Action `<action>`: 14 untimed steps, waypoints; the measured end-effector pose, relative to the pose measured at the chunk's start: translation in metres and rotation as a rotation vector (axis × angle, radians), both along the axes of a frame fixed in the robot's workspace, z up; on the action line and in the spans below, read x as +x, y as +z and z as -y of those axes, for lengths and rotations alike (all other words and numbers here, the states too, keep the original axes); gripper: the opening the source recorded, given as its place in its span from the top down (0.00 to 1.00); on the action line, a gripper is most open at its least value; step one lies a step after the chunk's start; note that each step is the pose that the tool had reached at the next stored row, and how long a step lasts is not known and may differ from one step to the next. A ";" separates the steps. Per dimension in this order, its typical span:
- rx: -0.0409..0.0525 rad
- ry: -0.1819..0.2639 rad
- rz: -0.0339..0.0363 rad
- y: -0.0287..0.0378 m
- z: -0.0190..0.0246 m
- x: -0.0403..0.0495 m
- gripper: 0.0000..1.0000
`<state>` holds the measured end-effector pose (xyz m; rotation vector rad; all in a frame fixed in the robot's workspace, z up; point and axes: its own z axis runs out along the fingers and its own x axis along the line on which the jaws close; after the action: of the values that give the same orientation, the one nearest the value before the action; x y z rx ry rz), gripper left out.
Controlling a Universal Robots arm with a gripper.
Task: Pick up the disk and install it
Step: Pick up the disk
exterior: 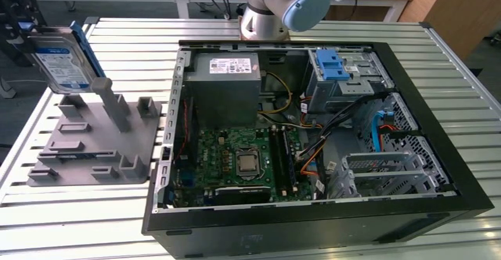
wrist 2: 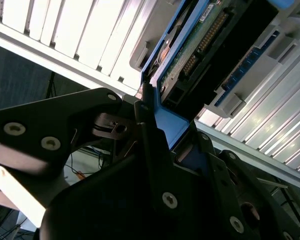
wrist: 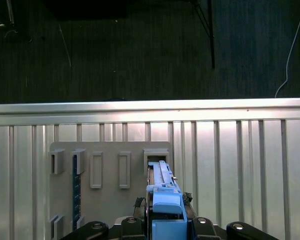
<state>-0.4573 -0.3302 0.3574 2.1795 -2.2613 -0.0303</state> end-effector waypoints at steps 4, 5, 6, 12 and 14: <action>0.0000 0.000 -0.0001 0.0009 0.0000 0.0000 0.64; 0.0000 0.000 -0.0001 0.0011 0.0000 0.0000 0.64; 0.0000 0.000 -0.0001 0.0013 0.0000 0.0000 0.64; 0.0000 0.000 0.0000 0.0030 0.0000 0.0000 0.64; 0.0000 0.000 0.0000 0.0036 0.0000 0.0000 0.64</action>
<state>-0.4573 -0.3302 0.3611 2.1795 -2.2612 -0.0303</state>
